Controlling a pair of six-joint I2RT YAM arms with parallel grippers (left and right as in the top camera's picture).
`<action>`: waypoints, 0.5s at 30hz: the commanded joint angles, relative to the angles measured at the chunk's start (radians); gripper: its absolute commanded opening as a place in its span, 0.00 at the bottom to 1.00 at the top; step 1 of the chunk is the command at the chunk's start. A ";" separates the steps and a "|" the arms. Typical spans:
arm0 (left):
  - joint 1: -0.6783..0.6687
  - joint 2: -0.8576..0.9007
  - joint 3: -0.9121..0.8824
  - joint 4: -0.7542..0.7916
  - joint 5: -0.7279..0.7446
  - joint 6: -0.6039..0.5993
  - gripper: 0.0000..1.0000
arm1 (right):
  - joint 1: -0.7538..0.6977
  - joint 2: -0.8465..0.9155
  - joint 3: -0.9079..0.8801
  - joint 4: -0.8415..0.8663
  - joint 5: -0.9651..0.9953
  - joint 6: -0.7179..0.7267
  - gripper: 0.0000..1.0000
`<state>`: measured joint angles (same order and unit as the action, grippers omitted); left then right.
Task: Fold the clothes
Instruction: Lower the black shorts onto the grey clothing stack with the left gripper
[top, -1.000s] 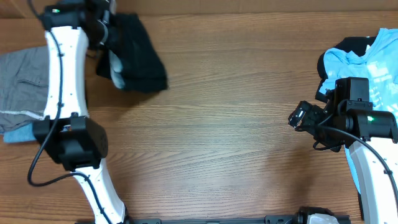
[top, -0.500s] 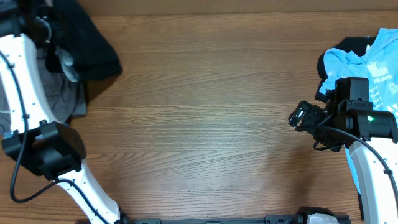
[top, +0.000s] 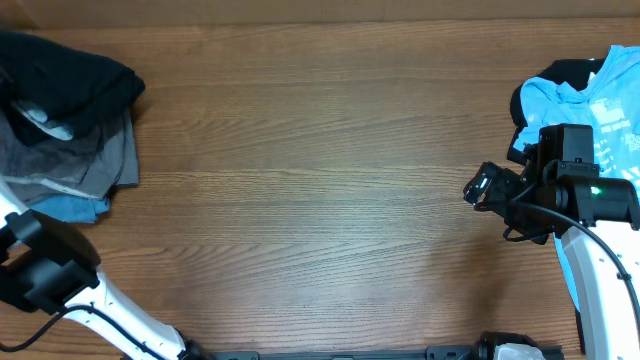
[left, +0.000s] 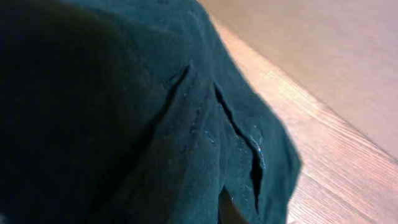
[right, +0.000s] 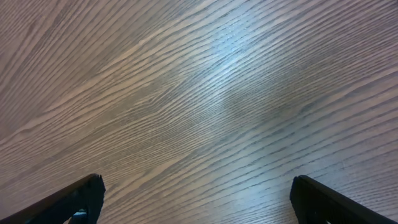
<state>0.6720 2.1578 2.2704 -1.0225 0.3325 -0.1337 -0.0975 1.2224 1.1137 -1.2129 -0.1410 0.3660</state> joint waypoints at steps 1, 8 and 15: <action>0.023 -0.035 -0.101 0.045 -0.011 -0.068 0.04 | -0.004 0.001 0.010 0.003 0.010 0.000 1.00; 0.024 -0.035 -0.195 0.035 -0.124 -0.102 0.04 | -0.004 0.001 0.010 0.003 0.010 0.000 1.00; 0.024 -0.035 -0.196 -0.082 -0.217 -0.188 0.04 | -0.004 0.001 0.010 0.003 0.010 0.000 1.00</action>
<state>0.6891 2.1578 2.0754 -1.0626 0.1951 -0.2504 -0.0978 1.2224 1.1137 -1.2133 -0.1413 0.3660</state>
